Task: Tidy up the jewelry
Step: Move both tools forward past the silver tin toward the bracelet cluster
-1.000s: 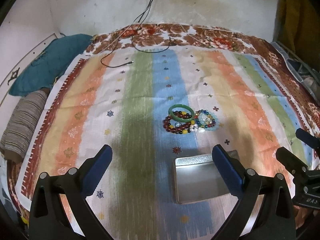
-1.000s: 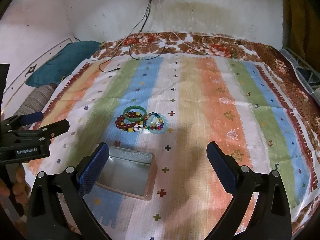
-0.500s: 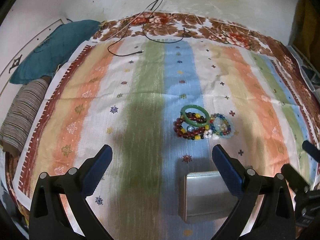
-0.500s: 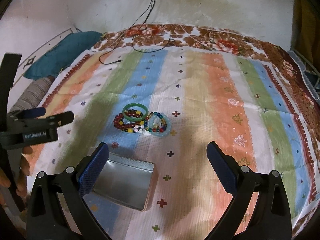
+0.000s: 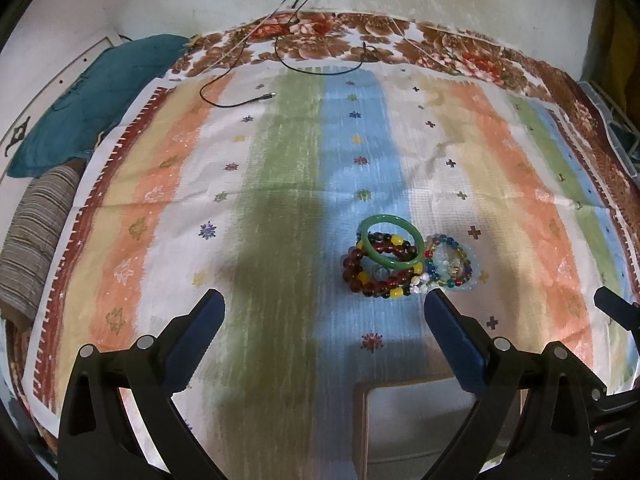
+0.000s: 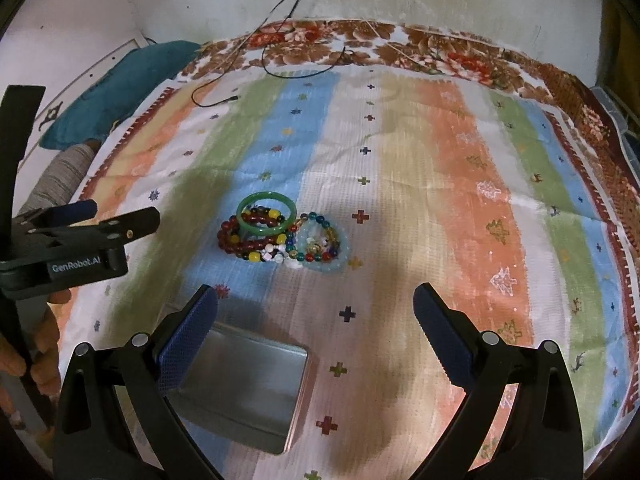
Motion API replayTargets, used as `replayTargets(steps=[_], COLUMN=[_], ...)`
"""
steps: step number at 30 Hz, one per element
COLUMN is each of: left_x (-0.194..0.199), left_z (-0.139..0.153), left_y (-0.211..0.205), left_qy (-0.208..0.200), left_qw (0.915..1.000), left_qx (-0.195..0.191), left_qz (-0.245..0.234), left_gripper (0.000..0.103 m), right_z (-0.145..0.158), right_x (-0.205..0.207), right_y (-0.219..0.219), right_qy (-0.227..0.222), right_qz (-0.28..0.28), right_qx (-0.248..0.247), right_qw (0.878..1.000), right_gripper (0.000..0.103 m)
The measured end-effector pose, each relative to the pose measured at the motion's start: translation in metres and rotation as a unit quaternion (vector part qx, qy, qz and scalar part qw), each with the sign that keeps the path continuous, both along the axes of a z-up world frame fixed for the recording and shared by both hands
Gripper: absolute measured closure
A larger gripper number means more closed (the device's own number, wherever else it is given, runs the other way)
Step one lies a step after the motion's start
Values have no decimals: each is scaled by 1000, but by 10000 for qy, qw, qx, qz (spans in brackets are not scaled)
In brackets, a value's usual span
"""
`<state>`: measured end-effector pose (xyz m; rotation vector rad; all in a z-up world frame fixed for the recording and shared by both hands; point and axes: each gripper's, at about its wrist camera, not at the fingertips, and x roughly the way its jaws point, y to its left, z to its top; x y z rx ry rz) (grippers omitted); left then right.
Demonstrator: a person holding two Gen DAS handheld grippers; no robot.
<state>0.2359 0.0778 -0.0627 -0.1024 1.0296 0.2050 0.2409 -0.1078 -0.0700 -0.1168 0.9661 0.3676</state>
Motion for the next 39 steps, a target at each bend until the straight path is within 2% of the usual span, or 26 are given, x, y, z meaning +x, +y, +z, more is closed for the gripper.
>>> replayTargets(steps=[11, 22, 27, 32, 39], left_x=[23, 45, 53, 60, 71], left_z=[-16, -37, -41, -47, -57], left_y=[6, 4, 9, 12, 19], left_qy=[158, 365, 429, 481, 543], left_qw=[9998, 9993, 9989, 9987, 9984], left_qx=[-77, -61, -195, -147, -136], left_qz=[80, -81, -20, -7, -24], left_gripper=[6, 6, 6, 6, 6], right_z=[-12, -28, -31, -40, -50], right_x=[23, 46, 56, 67, 80], right_y=[10, 16, 20, 19, 28], right_qy=[58, 183, 146, 312, 273], right_qz=[89, 78, 119, 111, 189], right_qx=[-98, -289, -334, -159, -314], right_qw=[9999, 9994, 9993, 9993, 9990], right_gripper=[4, 4, 4, 4, 4])
